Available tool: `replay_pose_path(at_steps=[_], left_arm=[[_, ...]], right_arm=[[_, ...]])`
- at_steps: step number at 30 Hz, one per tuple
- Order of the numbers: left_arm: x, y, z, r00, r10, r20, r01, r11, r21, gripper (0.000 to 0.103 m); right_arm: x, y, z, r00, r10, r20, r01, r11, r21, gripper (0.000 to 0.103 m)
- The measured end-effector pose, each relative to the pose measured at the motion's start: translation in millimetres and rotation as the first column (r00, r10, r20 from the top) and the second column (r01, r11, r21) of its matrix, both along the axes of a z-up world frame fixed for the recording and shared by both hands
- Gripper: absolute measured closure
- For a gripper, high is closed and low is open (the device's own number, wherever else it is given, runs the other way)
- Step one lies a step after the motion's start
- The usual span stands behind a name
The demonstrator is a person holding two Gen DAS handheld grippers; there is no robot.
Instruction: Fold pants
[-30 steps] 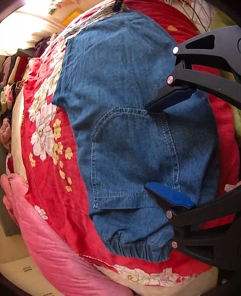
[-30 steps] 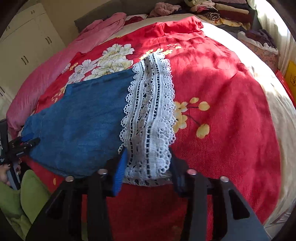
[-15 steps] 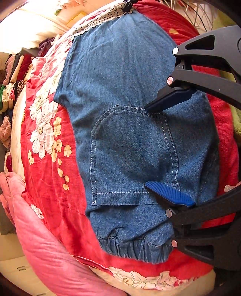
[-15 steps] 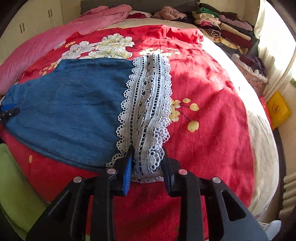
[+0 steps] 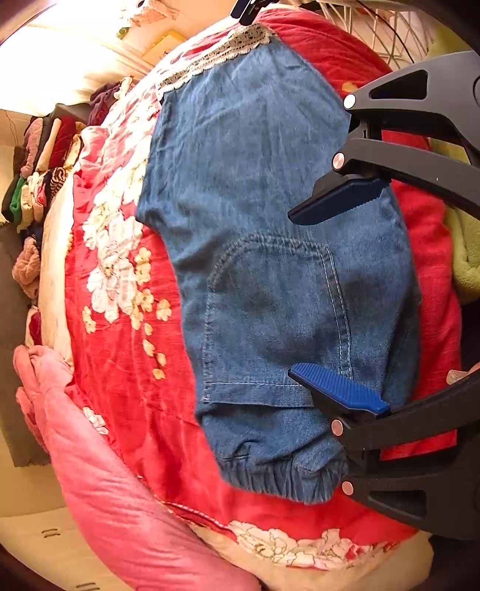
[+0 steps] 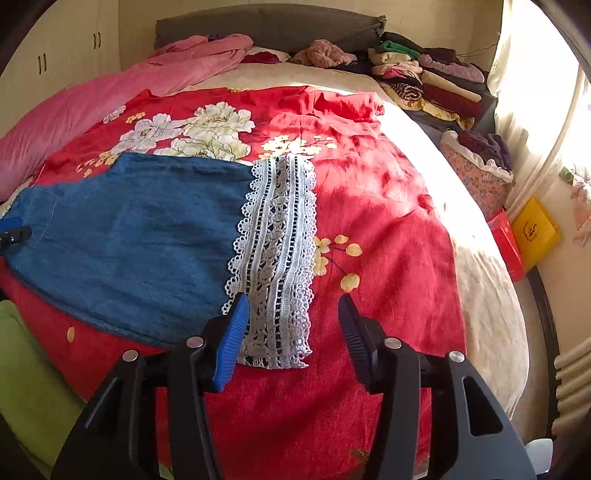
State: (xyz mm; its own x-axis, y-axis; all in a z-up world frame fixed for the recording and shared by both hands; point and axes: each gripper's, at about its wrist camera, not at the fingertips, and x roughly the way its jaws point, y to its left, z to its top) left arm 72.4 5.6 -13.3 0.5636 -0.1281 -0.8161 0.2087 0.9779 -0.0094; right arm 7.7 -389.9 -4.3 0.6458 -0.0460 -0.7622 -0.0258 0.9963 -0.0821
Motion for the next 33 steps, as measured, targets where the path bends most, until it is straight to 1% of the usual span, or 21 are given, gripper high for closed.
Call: replay_pose_path(at_steps=[1, 2, 7, 8, 10, 14, 18, 25, 33], left_arm=[[-1.3, -1.5, 2.8, 1.000, -0.004, 0.007, 0.004, 1.000, 0.000, 0.033], [-2.0, -3.0, 5.5, 1.000, -0.008, 0.013, 0.008, 1.000, 0.000, 0.032], [-6.7, -15.1, 22.4, 0.998, -0.033, 0.052, 0.033, 0.999, -0.004, 0.030], [-7.1, -18.6, 25.5, 0.997, -0.040, 0.059, 0.040, 0.999, -0.004, 0.029], [-6.5, -26.6, 30.9, 0.996, -0.056, 0.071, 0.056, 0.998, 0.001, 0.027], [-2.5, -48.2, 38.1, 0.992, -0.097, 0.083, 0.096, 0.995, 0.016, 0.023], [0.7, -74.1, 38.4, 0.984, -0.153, 0.091, 0.150, 0.988, 0.029, 0.020], [14.7, -128.9, 40.4, 0.964, -0.244, 0.107, 0.241, 0.970, 0.038, 0.012], [39.2, -182.2, 39.2, 0.940, -0.322, 0.115, 0.315, 0.946, 0.075, 0.010]], right_arm=[[-0.9, -0.3, 3.0, 1.000, -0.004, 0.010, 0.004, 1.000, 0.005, 0.042], [-2.7, -1.4, 6.2, 1.000, -0.006, 0.023, 0.006, 1.000, 0.016, 0.040], [-8.8, -6.3, 19.5, 0.997, -0.035, 0.074, 0.031, 0.998, 0.054, 0.040], [-8.8, -6.5, 21.4, 0.996, -0.039, 0.081, 0.035, 0.998, 0.059, 0.034], [-10.4, -6.1, 24.3, 0.994, -0.044, 0.099, 0.038, 0.997, 0.066, 0.027], [-11.5, -2.8, 25.3, 0.994, -0.036, 0.107, 0.029, 0.997, 0.067, 0.026], [-12.9, -3.6, 24.1, 0.992, -0.038, 0.118, 0.027, 0.995, 0.092, 0.025], [-11.6, -10.1, 13.5, 0.993, -0.039, 0.113, 0.024, 0.991, 0.135, 0.025], [-4.3, -18.3, -2.0, 0.996, -0.042, 0.083, 0.027, 0.984, 0.175, 0.025]])
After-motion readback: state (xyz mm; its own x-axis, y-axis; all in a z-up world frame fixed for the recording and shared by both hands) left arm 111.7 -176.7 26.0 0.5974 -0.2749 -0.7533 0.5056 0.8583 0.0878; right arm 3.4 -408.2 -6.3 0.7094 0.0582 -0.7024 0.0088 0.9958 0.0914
